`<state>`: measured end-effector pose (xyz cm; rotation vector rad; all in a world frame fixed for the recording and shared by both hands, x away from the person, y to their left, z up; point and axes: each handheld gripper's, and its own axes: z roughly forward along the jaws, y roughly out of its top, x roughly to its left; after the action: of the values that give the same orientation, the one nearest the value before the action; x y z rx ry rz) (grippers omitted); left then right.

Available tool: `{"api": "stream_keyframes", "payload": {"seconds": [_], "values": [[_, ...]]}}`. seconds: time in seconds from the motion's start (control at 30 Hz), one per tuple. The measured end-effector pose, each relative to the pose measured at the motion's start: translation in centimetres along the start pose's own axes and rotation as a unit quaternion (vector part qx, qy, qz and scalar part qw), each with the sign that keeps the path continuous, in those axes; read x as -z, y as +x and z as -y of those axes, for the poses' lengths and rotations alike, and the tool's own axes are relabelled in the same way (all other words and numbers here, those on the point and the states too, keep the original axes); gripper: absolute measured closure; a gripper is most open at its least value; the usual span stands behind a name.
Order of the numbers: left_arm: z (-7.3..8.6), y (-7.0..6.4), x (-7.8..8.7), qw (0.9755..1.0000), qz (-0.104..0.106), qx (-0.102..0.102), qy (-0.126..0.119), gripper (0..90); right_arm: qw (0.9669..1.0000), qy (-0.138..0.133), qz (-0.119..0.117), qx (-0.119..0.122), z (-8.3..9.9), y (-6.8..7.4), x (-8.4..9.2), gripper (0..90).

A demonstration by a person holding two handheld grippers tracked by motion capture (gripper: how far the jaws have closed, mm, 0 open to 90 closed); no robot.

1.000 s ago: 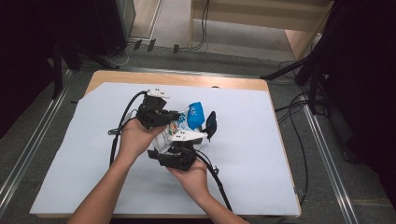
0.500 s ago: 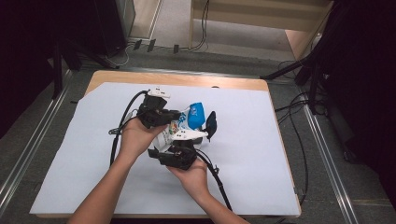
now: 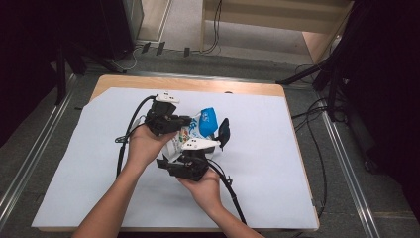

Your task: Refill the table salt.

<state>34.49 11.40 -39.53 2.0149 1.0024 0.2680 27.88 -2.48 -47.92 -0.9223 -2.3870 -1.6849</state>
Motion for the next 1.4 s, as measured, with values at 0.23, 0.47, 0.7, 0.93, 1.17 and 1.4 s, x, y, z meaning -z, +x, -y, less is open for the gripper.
{"api": "stream_keyframes", "payload": {"seconds": [0.23,0.47,0.7,0.93,1.17,1.4], "values": [[0.02,-0.06,-0.12,1.0000,0.000,-0.007,-0.005,87.3,1.0000,0.001,0.004,0.004,0.02,0.08,-0.06,64.7],[0.03,-0.24,-0.29,0.9999,-0.001,-0.011,-0.006,87.2,1.0000,0.002,0.003,0.000,0.06,0.06,-0.14,64.2],[0.00,-0.39,-0.24,0.9998,-0.004,-0.014,-0.014,87.1,1.0000,-0.002,0.002,-0.003,0.03,-0.05,-0.10,64.0],[0.03,-0.49,-0.30,0.9997,-0.005,-0.016,-0.015,87.1,1.0000,0.000,0.003,-0.003,0.13,-0.18,-0.15,64.3],[0.04,-0.39,-0.31,0.9998,0.000,-0.017,-0.008,87.1,1.0000,0.001,0.005,0.000,0.16,-0.23,-0.11,68.1],[0.05,-0.49,-0.43,0.9999,0.002,-0.013,-0.008,86.9,1.0000,0.003,0.004,-0.004,0.21,-0.42,-0.04,73.8]]}}
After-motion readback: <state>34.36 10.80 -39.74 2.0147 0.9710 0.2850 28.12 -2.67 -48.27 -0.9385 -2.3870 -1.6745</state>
